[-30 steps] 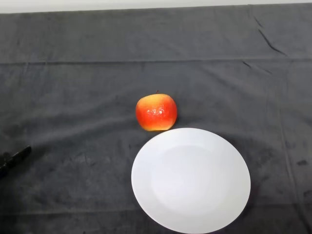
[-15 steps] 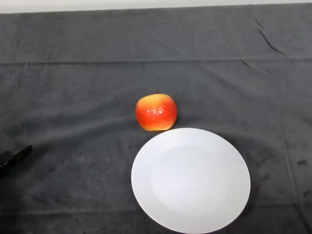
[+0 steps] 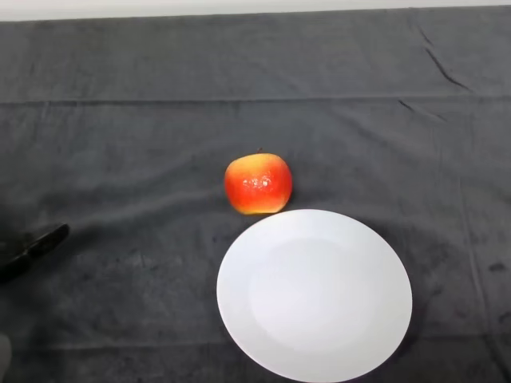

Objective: Move the apple to the plate

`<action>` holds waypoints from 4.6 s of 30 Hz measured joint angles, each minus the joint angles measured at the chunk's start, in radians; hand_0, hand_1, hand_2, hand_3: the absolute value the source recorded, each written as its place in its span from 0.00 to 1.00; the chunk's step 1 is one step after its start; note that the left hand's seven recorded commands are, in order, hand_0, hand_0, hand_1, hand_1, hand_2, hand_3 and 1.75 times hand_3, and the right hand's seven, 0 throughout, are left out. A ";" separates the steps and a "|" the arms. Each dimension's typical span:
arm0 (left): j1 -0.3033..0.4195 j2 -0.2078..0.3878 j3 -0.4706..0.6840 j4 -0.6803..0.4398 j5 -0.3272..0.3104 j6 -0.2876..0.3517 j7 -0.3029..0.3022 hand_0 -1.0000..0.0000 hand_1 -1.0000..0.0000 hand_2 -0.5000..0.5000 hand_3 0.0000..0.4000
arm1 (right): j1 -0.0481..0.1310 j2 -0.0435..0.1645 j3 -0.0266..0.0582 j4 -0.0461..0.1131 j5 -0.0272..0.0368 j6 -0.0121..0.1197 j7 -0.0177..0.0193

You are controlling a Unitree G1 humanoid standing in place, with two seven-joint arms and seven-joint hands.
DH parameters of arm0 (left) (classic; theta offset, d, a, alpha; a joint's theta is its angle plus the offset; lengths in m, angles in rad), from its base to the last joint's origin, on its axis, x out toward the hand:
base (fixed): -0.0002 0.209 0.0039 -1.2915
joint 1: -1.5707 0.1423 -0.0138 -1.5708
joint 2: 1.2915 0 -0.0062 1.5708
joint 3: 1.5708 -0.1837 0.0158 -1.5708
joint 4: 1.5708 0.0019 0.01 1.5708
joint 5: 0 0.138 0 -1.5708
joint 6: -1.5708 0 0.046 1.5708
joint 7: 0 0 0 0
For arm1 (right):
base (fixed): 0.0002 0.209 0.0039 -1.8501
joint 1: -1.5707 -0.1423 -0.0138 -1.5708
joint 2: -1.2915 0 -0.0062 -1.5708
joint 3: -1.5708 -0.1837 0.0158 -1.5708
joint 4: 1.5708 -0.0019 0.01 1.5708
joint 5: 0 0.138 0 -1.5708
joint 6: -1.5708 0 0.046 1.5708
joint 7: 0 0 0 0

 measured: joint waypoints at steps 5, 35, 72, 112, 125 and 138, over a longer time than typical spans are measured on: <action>-0.009 -0.001 -0.052 -0.101 0.022 0.085 0.027 1.00 1.00 0.50 0.00 | 0.000 0.000 0.0000 0.000 0.0000 0.000 0.0000; -0.135 -0.023 -0.206 -0.196 0.136 0.241 0.044 1.00 1.00 0.50 0.00 | 0.000 0.000 -0.0002 0.000 0.0000 0.000 -0.0001; -0.378 -0.146 -0.529 0.068 0.135 0.298 -0.007 1.00 1.00 0.50 0.00 | 0.000 0.000 0.0000 0.000 0.0001 0.000 0.0000; -0.663 -0.247 -0.685 0.641 -0.029 0.132 -0.102 0.00 0.85 0.07 1.00 | 0.000 0.000 -0.0002 0.000 0.0001 0.000 0.0001; -0.689 -0.251 -0.726 0.656 -0.039 0.103 -0.102 0.00 0.00 0.50 1.00 | 0.000 0.000 -0.0003 0.000 0.0001 0.000 0.0001; -0.692 -0.234 -0.740 0.596 -0.050 0.167 -0.088 0.00 0.00 0.50 1.00 | 0.000 0.000 -0.0003 0.000 0.0001 0.000 0.0001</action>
